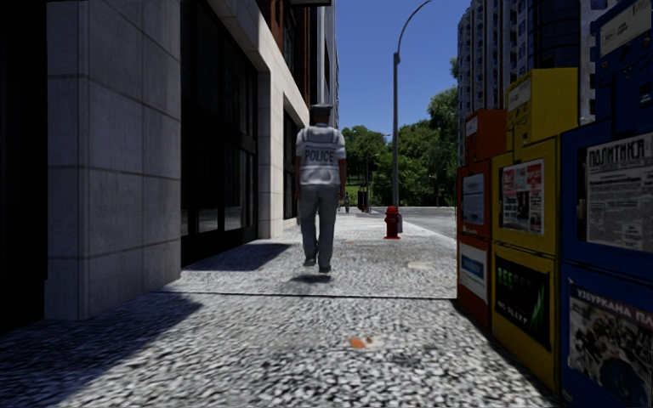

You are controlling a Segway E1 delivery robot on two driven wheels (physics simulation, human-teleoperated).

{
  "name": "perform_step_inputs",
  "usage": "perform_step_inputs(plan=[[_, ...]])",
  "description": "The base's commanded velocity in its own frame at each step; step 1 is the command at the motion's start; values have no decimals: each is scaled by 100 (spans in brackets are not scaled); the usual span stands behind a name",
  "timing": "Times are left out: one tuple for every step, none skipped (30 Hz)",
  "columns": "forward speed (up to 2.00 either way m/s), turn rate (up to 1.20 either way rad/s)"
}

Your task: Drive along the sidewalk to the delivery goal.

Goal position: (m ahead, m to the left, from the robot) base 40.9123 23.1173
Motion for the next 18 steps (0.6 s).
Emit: perform_step_inputs(plan=[[93,0],[93,0],[93,0],[93,0],[93,0],[93,0],[93,0],[93,0],[93,0],[93,0],[93,0],[95,0],[104,0],[108,0],[108,0],[109,0],[110,0],[110,0]])
